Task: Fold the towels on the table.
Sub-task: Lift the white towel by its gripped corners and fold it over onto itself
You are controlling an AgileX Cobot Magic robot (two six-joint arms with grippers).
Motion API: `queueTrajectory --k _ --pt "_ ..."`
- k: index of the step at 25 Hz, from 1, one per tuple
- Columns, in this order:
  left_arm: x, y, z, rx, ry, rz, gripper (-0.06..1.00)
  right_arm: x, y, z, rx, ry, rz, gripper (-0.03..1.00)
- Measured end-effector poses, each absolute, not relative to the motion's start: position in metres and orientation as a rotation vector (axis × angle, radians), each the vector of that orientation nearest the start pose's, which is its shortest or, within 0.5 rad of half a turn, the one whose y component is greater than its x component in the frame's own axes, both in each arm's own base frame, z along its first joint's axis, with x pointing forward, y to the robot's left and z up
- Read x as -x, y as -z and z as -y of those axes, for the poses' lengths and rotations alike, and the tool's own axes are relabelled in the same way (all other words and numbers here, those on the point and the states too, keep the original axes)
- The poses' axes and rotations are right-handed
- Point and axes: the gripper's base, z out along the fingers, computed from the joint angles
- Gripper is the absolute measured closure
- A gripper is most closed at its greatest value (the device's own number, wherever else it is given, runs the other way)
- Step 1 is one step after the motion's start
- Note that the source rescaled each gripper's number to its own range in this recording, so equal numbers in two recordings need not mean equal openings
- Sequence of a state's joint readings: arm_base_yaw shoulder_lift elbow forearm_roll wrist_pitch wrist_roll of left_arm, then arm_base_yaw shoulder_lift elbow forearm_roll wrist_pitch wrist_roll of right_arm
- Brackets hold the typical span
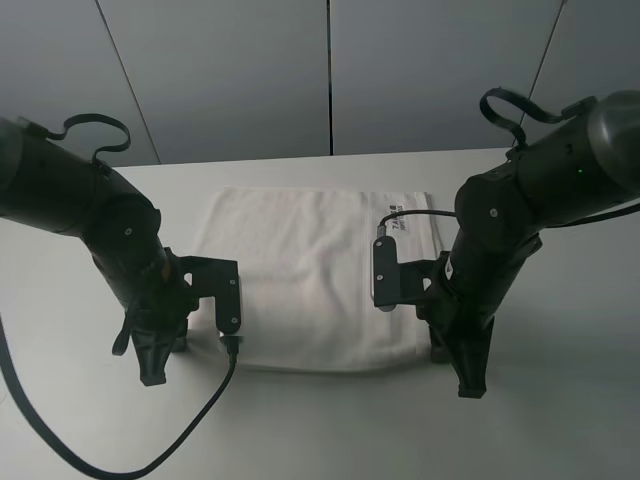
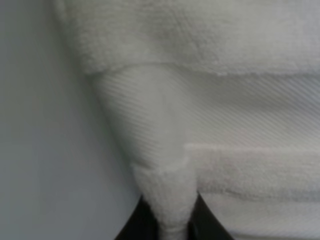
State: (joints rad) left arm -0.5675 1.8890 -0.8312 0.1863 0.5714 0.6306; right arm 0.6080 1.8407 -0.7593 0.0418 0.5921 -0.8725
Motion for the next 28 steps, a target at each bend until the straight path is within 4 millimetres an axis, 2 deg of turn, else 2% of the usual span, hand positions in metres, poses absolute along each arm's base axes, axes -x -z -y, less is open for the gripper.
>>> queueTrajectory --k 8,16,19,23,28 --pt "-0.236 -0.130 0.141 -1.888 -0.136 -2.492 0.94 -0.206 -0.123 -0.154 1.989 -0.156 -2.449 0.97" --pt "-0.224 -0.156 0.137 -1.835 -0.089 -2.549 0.94 -0.189 -0.176 -0.150 1.878 -0.246 -2.394 0.97" --pt "-0.220 -0.166 0.136 -1.795 -0.072 -2.562 0.94 -0.181 -0.191 -0.147 1.864 -0.282 -2.386 0.97" --pt "-0.216 -0.177 0.134 -1.739 -0.060 -2.578 0.94 -0.175 -0.197 -0.144 1.851 -0.309 -2.428 0.97" --pt "-0.218 -0.188 0.135 -1.525 -0.047 -2.602 0.94 -0.177 -0.197 -0.145 1.629 -0.311 -2.564 0.97"
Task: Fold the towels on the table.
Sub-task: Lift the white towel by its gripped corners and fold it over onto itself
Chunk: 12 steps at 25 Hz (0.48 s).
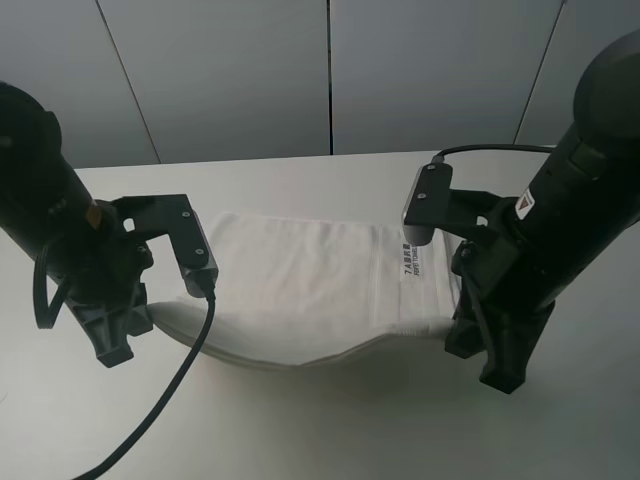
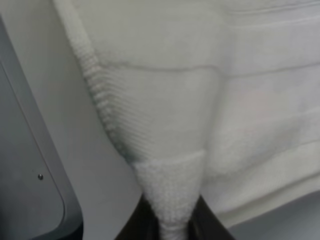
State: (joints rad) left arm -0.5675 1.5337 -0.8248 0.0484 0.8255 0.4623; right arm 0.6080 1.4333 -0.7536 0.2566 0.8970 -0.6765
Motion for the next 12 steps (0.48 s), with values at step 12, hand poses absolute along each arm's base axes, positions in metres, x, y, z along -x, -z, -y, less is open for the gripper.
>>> queueTrajectory --k 12 --pt "-0.229 -0.199 0.135 -1.059 -0.073 -2.633 0.94 -0.191 -0.198 -0.147 1.124 -0.260 -2.712 0.97"
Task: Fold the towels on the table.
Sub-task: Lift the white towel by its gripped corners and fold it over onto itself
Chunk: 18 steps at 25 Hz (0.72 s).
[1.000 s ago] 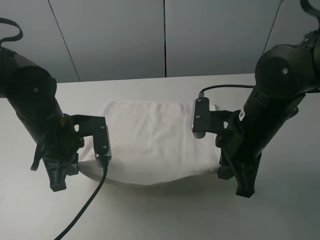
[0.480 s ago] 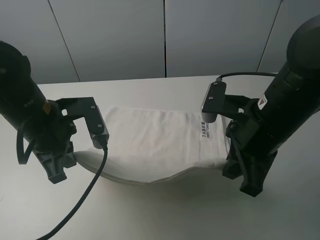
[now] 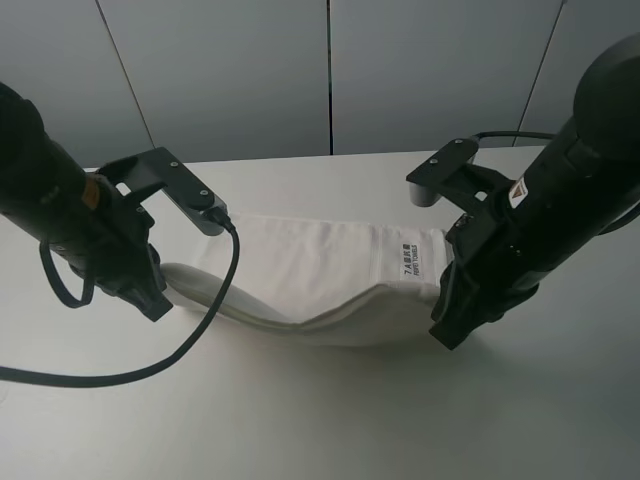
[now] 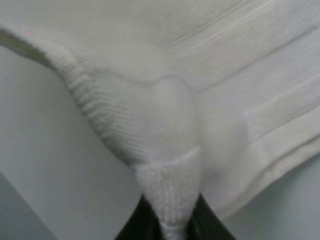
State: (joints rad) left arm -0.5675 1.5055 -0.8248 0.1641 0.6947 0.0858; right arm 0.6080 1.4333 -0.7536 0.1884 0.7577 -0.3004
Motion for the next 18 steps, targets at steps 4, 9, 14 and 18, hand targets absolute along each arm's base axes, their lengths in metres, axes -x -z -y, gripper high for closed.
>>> queueTrajectory --k 4,9,14,18 --pt "-0.234 -0.200 0.133 -0.946 -0.113 -2.631 0.94 -0.198 -0.199 -0.143 0.950 -0.172 -2.725 0.97" --pt "-0.241 -0.202 0.132 -0.851 -0.149 -2.579 0.94 -0.208 -0.201 -0.140 0.801 -0.104 -2.683 0.97" --pt "-0.245 -0.205 0.136 -0.830 -0.110 -2.516 0.94 -0.214 -0.204 -0.143 0.716 -0.117 -2.620 0.97" --pt "-0.250 -0.208 0.138 -0.818 -0.103 -2.457 0.94 -0.218 -0.205 -0.142 0.688 -0.098 -2.588 0.97"
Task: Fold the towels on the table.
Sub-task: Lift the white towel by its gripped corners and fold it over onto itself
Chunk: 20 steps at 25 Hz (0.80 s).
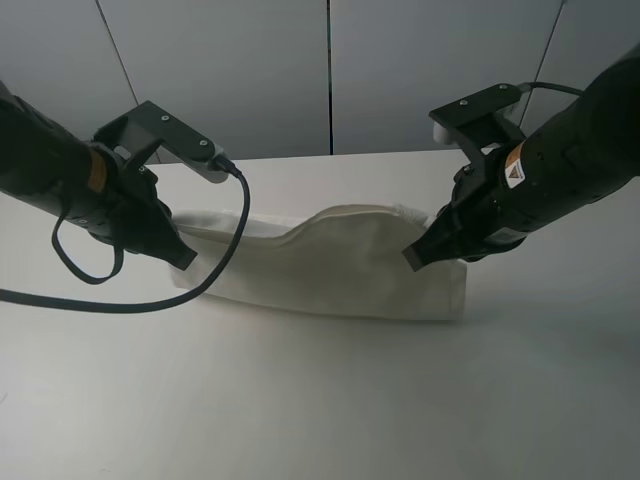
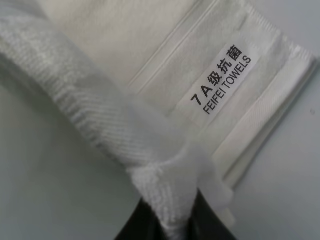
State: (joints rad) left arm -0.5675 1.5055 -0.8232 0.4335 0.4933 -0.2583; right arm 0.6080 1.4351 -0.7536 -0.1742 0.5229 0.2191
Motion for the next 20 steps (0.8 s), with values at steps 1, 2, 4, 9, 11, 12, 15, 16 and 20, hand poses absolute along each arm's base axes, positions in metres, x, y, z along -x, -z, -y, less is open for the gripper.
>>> queueTrajectory --k 1,2,4,9,11,12,15,16,20 --pt "-0.251 -0.207 0.138 -0.811 -0.108 -2.450 0.94 -0.219 -0.205 -0.141 0.683 -0.083 -2.582 0.97" --pt "-0.252 -0.208 0.137 -0.800 -0.115 -2.441 0.94 -0.221 -0.204 -0.141 0.670 -0.067 -2.578 0.97" --pt "-0.255 -0.206 0.137 -0.793 -0.142 -2.431 0.94 -0.223 -0.201 -0.140 0.643 -0.036 -2.582 0.97" --pt "-0.261 -0.200 0.138 -0.780 -0.173 -2.403 0.94 -0.232 -0.192 -0.139 0.615 0.035 -2.566 0.97" --pt "-0.264 -0.195 0.139 -0.792 -0.184 -2.401 0.94 -0.234 -0.191 -0.140 0.620 0.044 -2.547 0.97" --pt "-0.265 -0.192 0.140 -0.791 -0.184 -2.400 0.94 -0.235 -0.191 -0.140 0.618 0.046 -2.539 0.97" --pt "-0.269 -0.187 0.141 -0.787 -0.195 -2.391 0.94 -0.239 -0.190 -0.141 0.599 0.055 -2.509 0.97" --pt "-0.270 -0.186 0.142 -0.785 -0.199 -2.383 0.94 -0.240 -0.189 -0.141 0.585 0.062 -2.507 0.97" --pt "-0.275 -0.182 0.142 -0.780 -0.224 -2.357 0.94 -0.245 -0.178 -0.143 0.571 0.076 -2.515 0.97"
